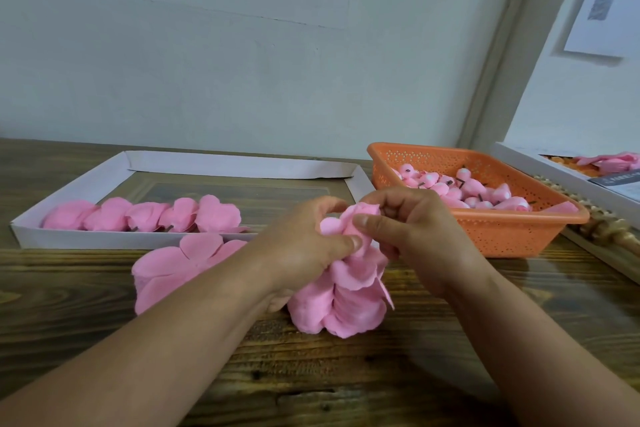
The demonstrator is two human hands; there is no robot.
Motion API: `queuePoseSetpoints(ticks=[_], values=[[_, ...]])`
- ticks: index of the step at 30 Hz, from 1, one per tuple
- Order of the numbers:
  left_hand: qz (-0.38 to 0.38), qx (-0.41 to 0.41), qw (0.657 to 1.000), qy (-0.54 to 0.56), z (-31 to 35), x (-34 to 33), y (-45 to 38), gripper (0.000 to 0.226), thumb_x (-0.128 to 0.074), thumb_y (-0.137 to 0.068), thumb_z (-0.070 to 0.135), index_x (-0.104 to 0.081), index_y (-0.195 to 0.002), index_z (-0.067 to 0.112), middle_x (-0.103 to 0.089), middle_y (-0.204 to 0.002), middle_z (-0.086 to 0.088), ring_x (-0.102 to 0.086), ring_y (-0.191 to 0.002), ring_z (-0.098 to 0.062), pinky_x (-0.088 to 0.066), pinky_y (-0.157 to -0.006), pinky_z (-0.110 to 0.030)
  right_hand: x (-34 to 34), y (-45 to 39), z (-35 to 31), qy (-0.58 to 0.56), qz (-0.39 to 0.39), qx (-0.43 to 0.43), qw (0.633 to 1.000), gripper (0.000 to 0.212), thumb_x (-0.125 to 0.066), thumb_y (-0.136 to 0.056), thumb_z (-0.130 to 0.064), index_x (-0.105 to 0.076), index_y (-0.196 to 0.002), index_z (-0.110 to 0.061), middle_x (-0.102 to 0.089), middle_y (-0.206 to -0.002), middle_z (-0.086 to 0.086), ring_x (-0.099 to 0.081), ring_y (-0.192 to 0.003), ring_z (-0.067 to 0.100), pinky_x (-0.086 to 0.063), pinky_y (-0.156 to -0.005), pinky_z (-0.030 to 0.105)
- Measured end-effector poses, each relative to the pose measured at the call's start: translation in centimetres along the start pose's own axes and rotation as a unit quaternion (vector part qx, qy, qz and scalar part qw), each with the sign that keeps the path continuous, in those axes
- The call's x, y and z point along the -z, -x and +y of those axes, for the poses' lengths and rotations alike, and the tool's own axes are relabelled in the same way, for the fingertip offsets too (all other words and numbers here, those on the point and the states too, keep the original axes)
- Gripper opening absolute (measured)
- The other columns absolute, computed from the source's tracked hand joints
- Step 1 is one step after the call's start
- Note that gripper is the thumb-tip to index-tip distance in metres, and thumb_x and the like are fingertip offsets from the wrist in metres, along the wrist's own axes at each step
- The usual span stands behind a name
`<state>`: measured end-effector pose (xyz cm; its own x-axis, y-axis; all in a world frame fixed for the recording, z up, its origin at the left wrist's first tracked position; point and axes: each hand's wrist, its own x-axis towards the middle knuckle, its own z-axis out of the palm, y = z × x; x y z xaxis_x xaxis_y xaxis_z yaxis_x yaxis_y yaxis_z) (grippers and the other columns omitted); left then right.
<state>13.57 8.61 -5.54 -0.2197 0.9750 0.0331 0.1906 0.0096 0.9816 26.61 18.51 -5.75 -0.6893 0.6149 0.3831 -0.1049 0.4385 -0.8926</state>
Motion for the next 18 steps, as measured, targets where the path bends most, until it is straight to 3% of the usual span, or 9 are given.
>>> queuePoseSetpoints(ticks=[5, 8, 13, 18], values=[[0.059, 0.077, 0.982, 0.161, -0.3, -0.1, -0.7, 0.024, -0.066, -0.084, 0.000, -0.063, -0.108, -0.003, -0.071, -0.100, -0.019, -0.071, -0.086, -0.024, -0.059, -0.079, -0.032, 0.0, -0.3, 0.3, -0.023, 0.096, -0.026, 0.995, 0.015, -0.060, -0.086, 0.001, -0.063, -0.075, -0.008, -0.049, -0.042, -0.008, -0.032, -0.037, 0.006, -0.028, -0.037, 0.016], [0.126, 0.102, 0.973, 0.164, -0.5, -0.3, -1.1, 0.013, -0.059, -0.091, 0.005, -0.064, -0.101, 0.000, -0.071, -0.099, -0.020, -0.070, -0.089, -0.028, -0.056, -0.085, -0.042, -0.3, -0.3, 0.5, -0.018, 0.096, -0.030, 0.995, 0.016, -0.060, -0.086, 0.001, -0.062, -0.074, -0.009, -0.051, -0.041, -0.008, -0.032, -0.037, 0.006, -0.028, -0.038, 0.017], [0.167, 0.150, 0.955, 0.196, -0.3, -0.1, -1.1, 0.009, -0.054, -0.093, 0.008, -0.062, -0.093, 0.003, -0.068, -0.091, -0.020, -0.066, -0.086, -0.031, -0.049, -0.097, -0.050, 0.0, -0.2, 0.2, -0.006, 0.061, -0.003, 0.998, 0.011, -0.062, -0.085, 0.000, -0.063, -0.078, -0.008, -0.056, -0.048, -0.008, -0.038, -0.039, 0.003, -0.031, -0.040, 0.016], [0.139, 0.107, 0.979, 0.106, -0.2, -0.3, -0.7, 0.019, -0.057, -0.092, 0.014, -0.069, -0.079, 0.007, -0.073, -0.082, -0.017, -0.070, -0.075, -0.031, -0.058, -0.077, -0.046, 0.4, 0.2, -0.7, 0.147, -0.048, 0.045, 0.987, 0.010, -0.066, -0.083, -0.002, -0.067, -0.079, -0.011, -0.054, -0.062, 0.007, -0.042, -0.055, 0.010, -0.035, -0.050, 0.022]])
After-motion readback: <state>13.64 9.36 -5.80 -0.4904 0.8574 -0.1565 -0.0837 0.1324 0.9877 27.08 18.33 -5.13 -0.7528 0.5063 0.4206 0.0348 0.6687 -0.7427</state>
